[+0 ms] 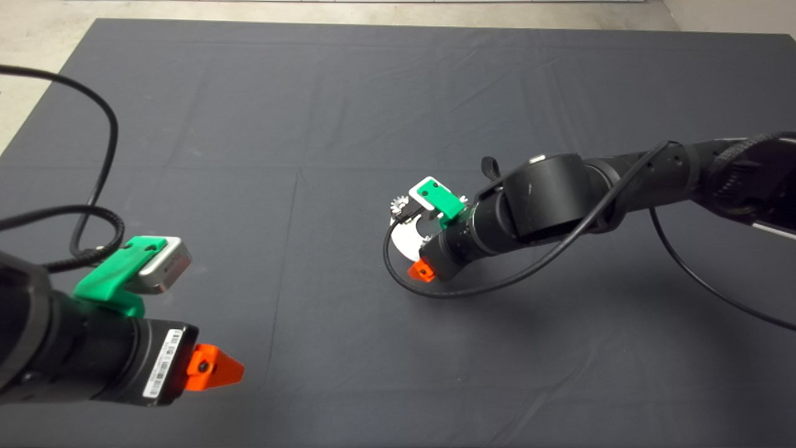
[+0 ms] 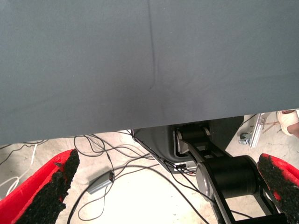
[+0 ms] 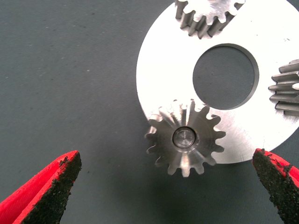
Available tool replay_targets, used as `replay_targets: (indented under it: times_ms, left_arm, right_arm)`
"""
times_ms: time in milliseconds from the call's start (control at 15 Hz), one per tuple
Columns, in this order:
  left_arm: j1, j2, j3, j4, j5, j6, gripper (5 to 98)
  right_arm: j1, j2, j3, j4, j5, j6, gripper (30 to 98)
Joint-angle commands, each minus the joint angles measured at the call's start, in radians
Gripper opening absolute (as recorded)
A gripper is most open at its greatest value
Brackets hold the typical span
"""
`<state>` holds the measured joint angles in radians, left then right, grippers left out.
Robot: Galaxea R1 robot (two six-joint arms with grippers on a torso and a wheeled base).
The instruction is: Remove an incorrectly installed larger gear and replace it with the correct smaller gear
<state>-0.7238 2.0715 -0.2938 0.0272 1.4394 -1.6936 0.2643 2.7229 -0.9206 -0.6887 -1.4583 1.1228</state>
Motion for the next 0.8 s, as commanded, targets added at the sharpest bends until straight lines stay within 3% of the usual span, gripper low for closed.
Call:
replay_targets:
  times_ms: [0, 733]
  left_arm:
    - [-0.013, 0.002, 0.015, -0.015, 0.001, -0.005, 97.9]
    - [-0.013, 0.002, 0.016, -0.015, 0.001, -0.011, 97.8]
  right_arm:
    - [-0.002, -0.007, -0.012, -0.071, 0.003, -0.004, 96.9]
    - [-0.039, 0.008, -0.047, -0.1, 0.003, -0.008, 95.2]
